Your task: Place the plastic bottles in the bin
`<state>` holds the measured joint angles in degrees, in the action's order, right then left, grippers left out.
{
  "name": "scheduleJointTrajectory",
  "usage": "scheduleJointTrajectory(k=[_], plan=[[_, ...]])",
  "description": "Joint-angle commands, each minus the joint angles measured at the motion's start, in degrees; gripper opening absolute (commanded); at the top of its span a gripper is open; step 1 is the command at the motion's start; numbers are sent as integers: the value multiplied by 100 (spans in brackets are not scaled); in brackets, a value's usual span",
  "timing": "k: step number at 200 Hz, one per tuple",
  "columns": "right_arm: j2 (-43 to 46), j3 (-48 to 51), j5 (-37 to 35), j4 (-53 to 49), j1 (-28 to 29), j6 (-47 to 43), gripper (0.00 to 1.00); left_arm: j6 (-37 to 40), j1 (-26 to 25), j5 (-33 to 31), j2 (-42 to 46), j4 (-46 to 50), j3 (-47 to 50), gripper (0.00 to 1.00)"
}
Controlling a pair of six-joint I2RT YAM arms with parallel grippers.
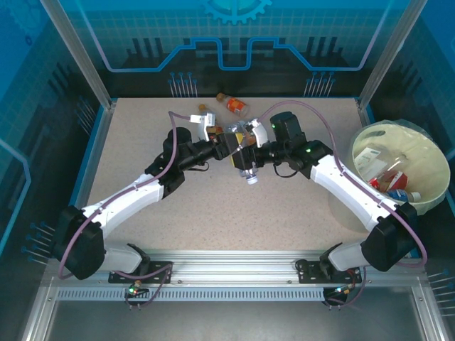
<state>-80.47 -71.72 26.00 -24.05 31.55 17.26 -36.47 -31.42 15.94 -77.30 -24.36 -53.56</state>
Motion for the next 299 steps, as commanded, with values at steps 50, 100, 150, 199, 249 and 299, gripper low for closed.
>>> scheduleJointTrajectory(k=[50, 100, 150, 199, 249, 299], plan=[[275, -105, -444, -208, 50, -159, 47, 99, -44, 121, 28, 204, -438, 62], [572, -183, -1303, -688, -90, -247, 44, -35, -46, -8, 406, 516, -638, 88], [1260, -282, -2297, -1248, -464, -557, 43, 83, -48, -378, 758, 709, -587, 99], [2070, -791, -4334, -2064, -734, -1136, 43, 162, -48, -834, 764, 939, -515, 99], [3061, -706, -5820, -1721, -954, -1651, 43, 127, -47, -1044, 656, 1091, -532, 99], [3556, -430, -6813, -1591, -1966, -1612, 43, 86, -40, -1136, 535, 1176, -563, 99]])
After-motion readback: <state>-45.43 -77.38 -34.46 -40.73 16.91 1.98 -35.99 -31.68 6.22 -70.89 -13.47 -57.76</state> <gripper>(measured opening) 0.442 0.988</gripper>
